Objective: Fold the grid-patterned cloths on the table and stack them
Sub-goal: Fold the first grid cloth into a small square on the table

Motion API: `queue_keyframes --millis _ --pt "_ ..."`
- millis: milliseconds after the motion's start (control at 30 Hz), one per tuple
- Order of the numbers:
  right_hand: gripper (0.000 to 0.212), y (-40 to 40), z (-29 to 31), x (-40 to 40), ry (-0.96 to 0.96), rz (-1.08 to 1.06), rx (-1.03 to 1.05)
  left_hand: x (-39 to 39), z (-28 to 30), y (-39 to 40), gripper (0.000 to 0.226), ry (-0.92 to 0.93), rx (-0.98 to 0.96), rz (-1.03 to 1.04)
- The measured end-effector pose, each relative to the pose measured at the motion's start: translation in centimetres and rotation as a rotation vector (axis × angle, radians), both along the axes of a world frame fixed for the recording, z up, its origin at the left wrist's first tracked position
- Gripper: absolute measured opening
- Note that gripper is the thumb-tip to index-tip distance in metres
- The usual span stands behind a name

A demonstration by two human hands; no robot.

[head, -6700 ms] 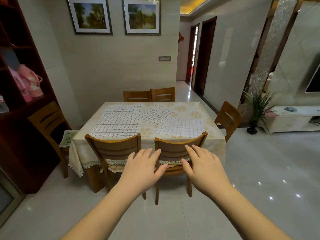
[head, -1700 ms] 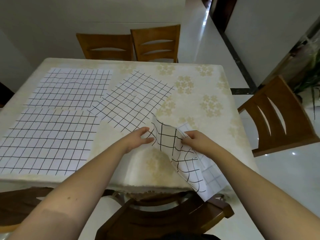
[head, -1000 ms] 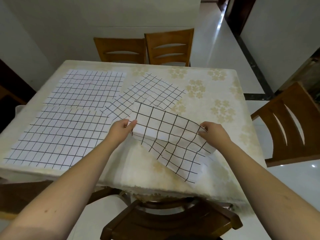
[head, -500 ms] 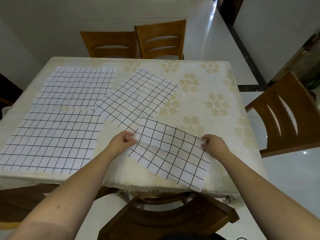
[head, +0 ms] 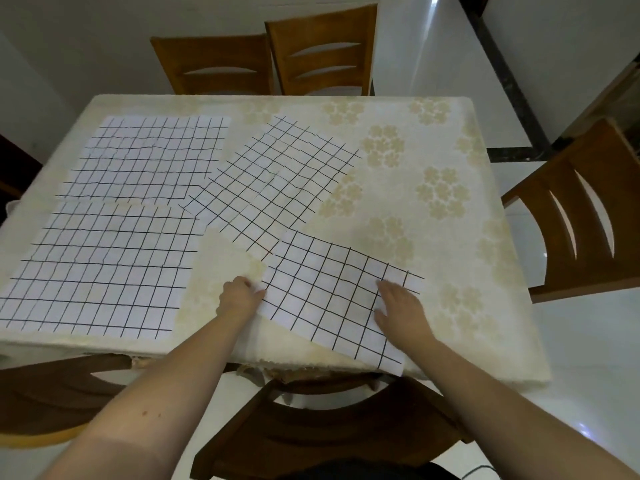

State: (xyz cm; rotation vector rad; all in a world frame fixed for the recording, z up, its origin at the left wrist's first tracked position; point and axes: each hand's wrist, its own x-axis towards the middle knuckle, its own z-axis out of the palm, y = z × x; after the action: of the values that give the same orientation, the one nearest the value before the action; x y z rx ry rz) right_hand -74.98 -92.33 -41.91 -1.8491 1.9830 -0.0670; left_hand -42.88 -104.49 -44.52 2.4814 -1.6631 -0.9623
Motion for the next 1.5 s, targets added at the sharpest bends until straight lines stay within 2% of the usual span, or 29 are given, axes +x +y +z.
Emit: queue_keyframes --millis 167,267,367,467,533,633,733,1000,1167,1300,1400,1500 --pt "0.066 1.4 -2.0 4.4 0.056 0.208 0.124 0.3 -0.3 0.8 0.042 0.057 0.034 0.091" --pt "0.068 1.4 -2.8 5.9 0.100 0.227 0.184 0.4 -0.3 1.3 0.038 0.147 0.031 0.158" --pt "0.071 1.3 -3.6 6.0 0.130 0.231 0.222 0.6 -0.6 1.9 0.023 0.265 0.010 0.284" --pt "0.078 1.2 -3.9 5.5 0.144 0.294 0.156 0.8 -0.4 2.8 0.021 0.370 -0.058 0.355" --pt "0.076 1.5 -4.0 5.0 0.137 0.327 0.097 1.3 -0.5 3.3 0.021 0.389 -0.097 0.374" --pt "0.074 2.6 -4.4 4.3 0.108 0.304 0.065 2.2 -0.5 4.0 0.020 0.419 -0.121 0.421" --pt "0.083 3.5 -4.8 3.6 0.107 0.257 0.109 2.3 -0.3 4.5 0.020 0.461 -0.135 0.487" --pt "0.077 4.4 -4.4 0.6 0.192 0.145 0.154 2.0 0.3 5.8 0.019 0.495 -0.169 0.540" --pt "0.079 4.3 -3.8 1.3 0.192 0.113 0.150 2.7 0.7 5.9 0.021 0.625 -0.112 0.619" --pt "0.079 4.2 -3.5 3.2 0.170 0.178 0.097 3.1 0.6 5.6 0.036 0.901 0.022 0.766" --pt "0.088 3.9 -3.1 4.9 0.116 0.212 0.053 2.7 0.9 6.0 0.047 0.934 0.026 0.790" --pt "0.086 3.1 -2.2 6.4 0.094 0.258 0.053 2.4 1.3 6.2 0.045 0.907 -0.013 0.745"
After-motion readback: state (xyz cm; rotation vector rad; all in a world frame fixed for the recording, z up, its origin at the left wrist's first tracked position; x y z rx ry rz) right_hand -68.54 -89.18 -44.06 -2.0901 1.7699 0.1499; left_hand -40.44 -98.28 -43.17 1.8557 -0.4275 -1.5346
